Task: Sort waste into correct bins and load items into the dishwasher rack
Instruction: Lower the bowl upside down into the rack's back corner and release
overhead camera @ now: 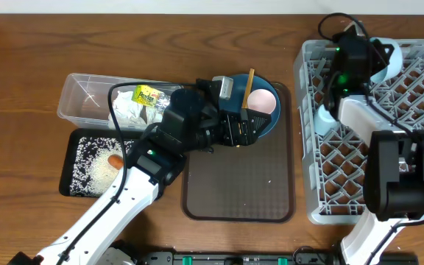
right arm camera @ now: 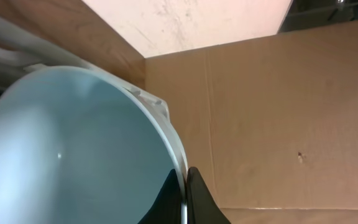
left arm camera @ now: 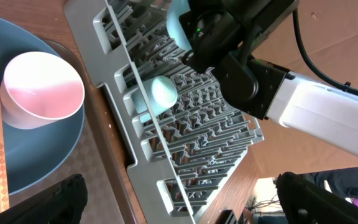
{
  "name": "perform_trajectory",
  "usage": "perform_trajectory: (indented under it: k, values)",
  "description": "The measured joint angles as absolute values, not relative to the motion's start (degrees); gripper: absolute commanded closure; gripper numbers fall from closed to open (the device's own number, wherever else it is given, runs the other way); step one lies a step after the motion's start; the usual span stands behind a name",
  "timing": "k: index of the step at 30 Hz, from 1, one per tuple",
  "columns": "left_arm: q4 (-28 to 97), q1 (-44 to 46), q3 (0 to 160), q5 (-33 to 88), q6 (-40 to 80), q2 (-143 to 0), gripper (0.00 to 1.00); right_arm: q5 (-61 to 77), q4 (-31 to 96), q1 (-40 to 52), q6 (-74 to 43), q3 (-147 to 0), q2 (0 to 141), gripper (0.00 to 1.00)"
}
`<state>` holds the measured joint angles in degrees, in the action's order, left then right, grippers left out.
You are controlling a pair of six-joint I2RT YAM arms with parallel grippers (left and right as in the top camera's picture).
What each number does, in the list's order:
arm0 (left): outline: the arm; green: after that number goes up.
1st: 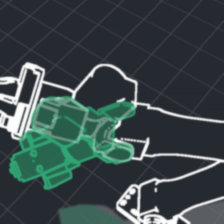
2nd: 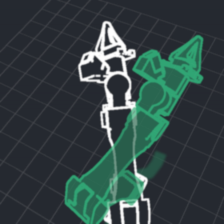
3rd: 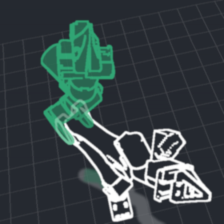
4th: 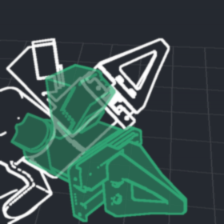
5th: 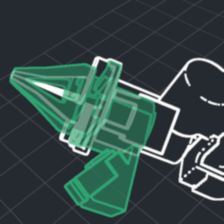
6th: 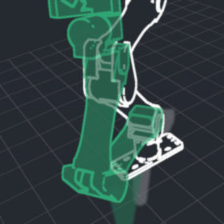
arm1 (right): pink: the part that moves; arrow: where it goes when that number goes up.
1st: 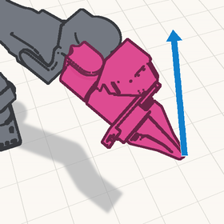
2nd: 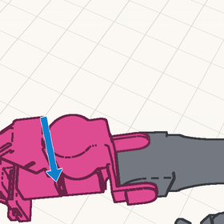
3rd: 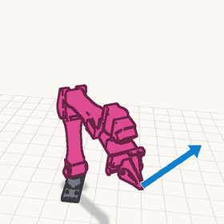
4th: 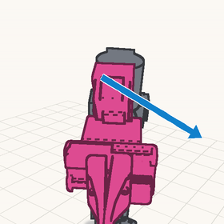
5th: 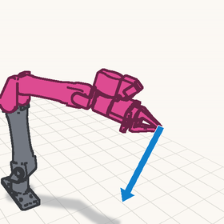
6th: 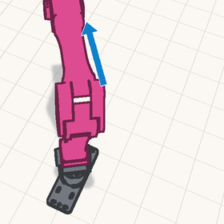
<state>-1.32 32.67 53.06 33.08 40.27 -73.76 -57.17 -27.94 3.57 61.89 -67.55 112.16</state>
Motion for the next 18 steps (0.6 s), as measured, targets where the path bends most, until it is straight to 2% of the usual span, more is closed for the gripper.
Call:
perform_trajectory:
  k: [2, 4, 7, 9, 11, 14, 16, 18]
  values:
    - [-1.3, 32.7, 53.1, 33.1, 40.3, -73.8, 0.0, -58.4, -26.8, 4.2, 62.1, -67.5, 112.2, 0.96]
    - [-1.3, 32.7, 53.1, 33.1, 40.3, -73.8, 0.0, -59.2, -25.2, 5.1, 62.2, -67.7, 112.2, 0.85]
    - [-1.3, 32.7, 53.1, 33.1, 40.3, -73.8, 0.0, -58.8, -21.4, 6.7, 62.2, -67.7, 112.4, 0.84]
    - [-1.3, 32.7, 53.1, 33.1, 40.3, -73.8, 0.0, -58.2, -20.4, 7.6, 61.6, -67.7, 113.0, 0.76]
    - [-1.3, 32.7, 53.1, 33.1, 40.3, -73.8, 0.0, -58.1, -19.7, 8.1, 61.0, -67.6, 113.6, 0.62]
    - [-1.3, 32.7, 53.1, 33.1, 40.3, -73.8, 0.0, -58.0, -19.1, 8.4, 60.2, -67.3, 114.2, 0.48]
    - [-1.3, 32.7, 53.1, 33.1, 40.3, -73.8, 0.0, -57.9, -19.2, 8.6, 59.8, -67.3, 114.2, 0.43]
    - [-1.3, 32.7, 53.1, 33.1, 40.3, -73.8, 0.0, -58.0, -19.2, 9.0, 59.8, -67.3, 114.2, 0.41]
